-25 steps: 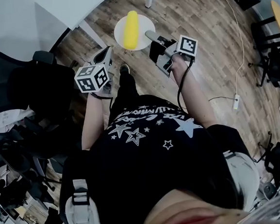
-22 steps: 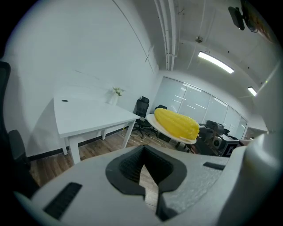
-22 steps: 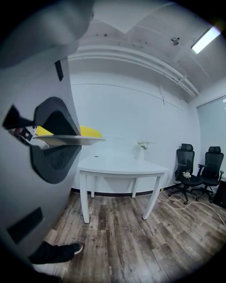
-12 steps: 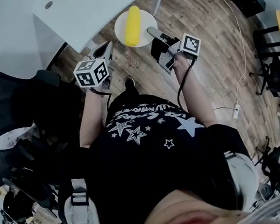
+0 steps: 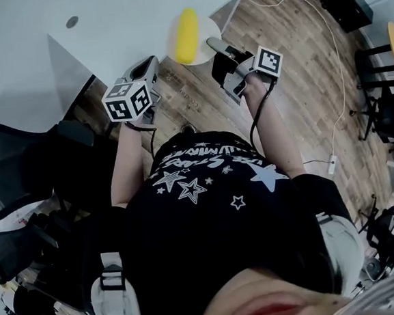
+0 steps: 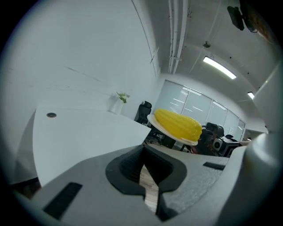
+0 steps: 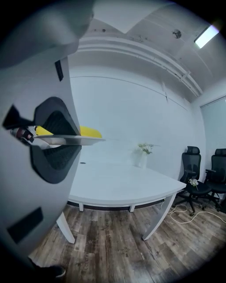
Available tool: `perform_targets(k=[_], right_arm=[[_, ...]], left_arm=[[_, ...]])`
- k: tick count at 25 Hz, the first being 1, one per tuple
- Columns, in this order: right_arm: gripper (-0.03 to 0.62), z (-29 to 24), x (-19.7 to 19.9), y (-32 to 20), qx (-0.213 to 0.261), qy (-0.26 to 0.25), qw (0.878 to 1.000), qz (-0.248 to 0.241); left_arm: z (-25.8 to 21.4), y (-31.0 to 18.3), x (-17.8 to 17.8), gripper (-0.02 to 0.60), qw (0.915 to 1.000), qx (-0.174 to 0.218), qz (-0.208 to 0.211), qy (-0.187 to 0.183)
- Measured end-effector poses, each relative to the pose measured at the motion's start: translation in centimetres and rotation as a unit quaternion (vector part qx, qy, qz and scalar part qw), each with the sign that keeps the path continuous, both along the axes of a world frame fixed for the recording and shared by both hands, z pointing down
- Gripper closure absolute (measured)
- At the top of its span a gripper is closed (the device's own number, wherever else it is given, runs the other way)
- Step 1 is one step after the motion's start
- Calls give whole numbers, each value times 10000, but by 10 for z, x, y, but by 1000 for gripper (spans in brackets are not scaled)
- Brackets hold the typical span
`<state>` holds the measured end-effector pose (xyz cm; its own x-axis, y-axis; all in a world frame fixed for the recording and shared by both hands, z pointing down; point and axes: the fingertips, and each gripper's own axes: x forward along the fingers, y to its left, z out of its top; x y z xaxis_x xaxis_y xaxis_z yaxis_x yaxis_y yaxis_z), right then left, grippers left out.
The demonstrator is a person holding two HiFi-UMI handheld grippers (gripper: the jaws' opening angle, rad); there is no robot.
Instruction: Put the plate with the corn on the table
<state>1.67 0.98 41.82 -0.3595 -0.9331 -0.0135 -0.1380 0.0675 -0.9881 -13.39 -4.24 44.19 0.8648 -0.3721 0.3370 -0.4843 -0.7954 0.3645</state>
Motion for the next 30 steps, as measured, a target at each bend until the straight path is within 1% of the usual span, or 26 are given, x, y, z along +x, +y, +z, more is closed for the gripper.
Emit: perform_targets(k=[4, 8, 12, 17, 23, 30], right_arm=[[553, 2, 4, -28, -58, 9, 10000, 16], [553, 5, 13, -45, -139, 74, 9999, -53], [553, 9, 21, -69, -152, 199, 9994, -227], [553, 20, 14, -111, -154, 130, 9984, -531], [553, 28, 35, -172, -104, 134, 9960, -876], [553, 45, 88, -245, -211, 158, 9909, -1323]], left_arm=[[6, -27, -4, 575, 9999, -94, -80, 13], [13, -38, -2, 575, 9997, -203, -132, -24], [16, -49, 2, 575, 9995, -221, -215, -53], [27, -81, -4, 575, 9987, -236, -439, -107], [26, -128, 23, 575, 9977, -184, -637, -111], [35, -192, 73, 575, 9932, -344, -1085, -227]])
